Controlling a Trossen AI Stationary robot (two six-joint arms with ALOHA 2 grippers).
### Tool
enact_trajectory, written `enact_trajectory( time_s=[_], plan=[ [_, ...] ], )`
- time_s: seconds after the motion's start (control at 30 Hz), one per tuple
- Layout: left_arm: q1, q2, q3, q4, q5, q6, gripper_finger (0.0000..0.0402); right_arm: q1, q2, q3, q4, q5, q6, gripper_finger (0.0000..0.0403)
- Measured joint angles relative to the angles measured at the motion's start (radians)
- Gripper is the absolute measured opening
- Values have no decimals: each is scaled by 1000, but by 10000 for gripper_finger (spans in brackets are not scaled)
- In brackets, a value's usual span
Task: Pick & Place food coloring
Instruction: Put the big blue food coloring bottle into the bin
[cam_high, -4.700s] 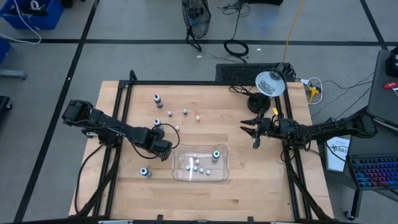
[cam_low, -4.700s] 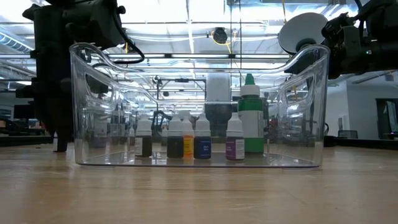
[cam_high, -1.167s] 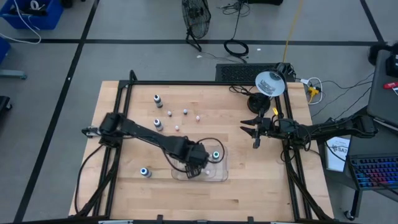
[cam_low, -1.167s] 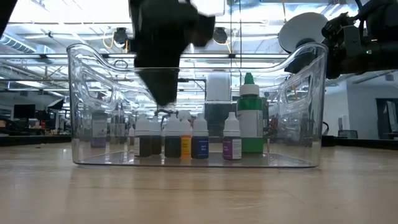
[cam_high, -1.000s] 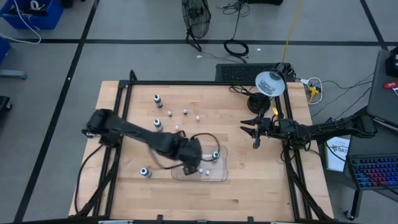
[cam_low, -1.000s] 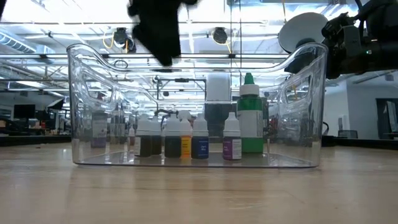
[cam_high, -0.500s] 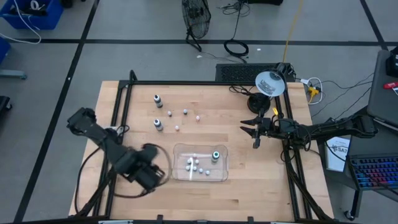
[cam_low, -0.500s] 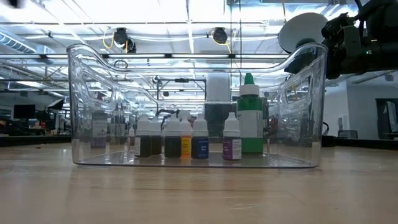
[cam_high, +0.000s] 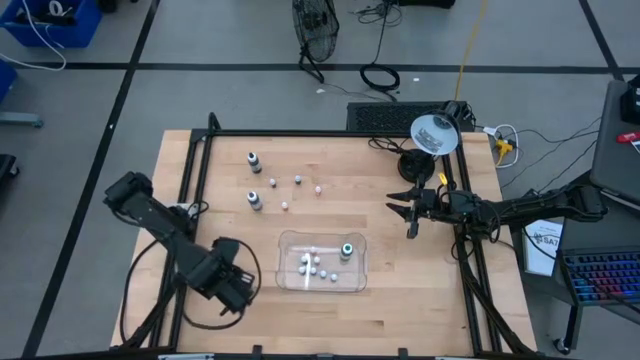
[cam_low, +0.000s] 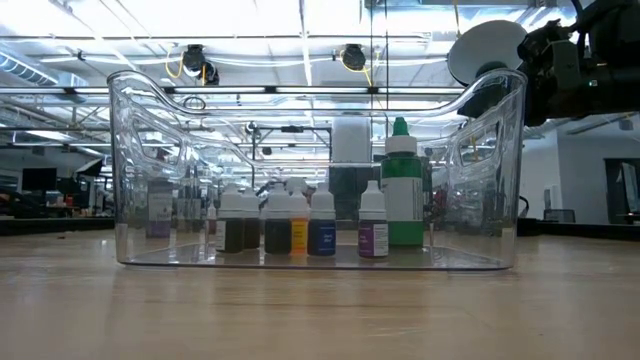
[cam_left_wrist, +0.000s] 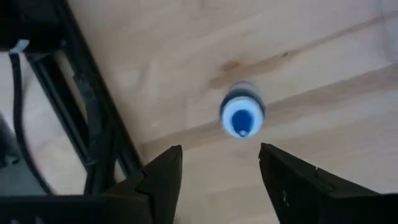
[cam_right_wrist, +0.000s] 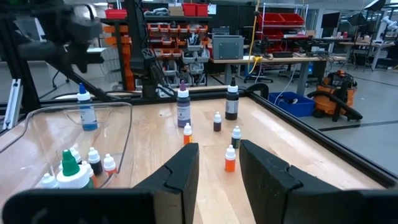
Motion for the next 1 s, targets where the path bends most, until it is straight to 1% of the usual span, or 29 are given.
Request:
enact_trajectory(
  time_s=[0.13, 0.3, 0.43, 0.7, 1.0],
  plan=[
    [29, 0, -60, 29, 32, 43, 242, 0, 0, 0, 1, 0, 0, 106],
    [50, 0, -80, 113, 8, 110, 258, 0, 0, 0, 1, 0, 0, 107],
    [56, 0, -108, 177, -5, 122, 256, 0, 0, 0, 1, 0, 0, 105],
    [56, 0, -212, 289, 0, 118, 253, 0, 0, 0, 1, 0, 0, 106],
    [49, 0, -260, 341, 17, 104, 243, 0, 0, 0, 1, 0, 0, 107]
  ],
)
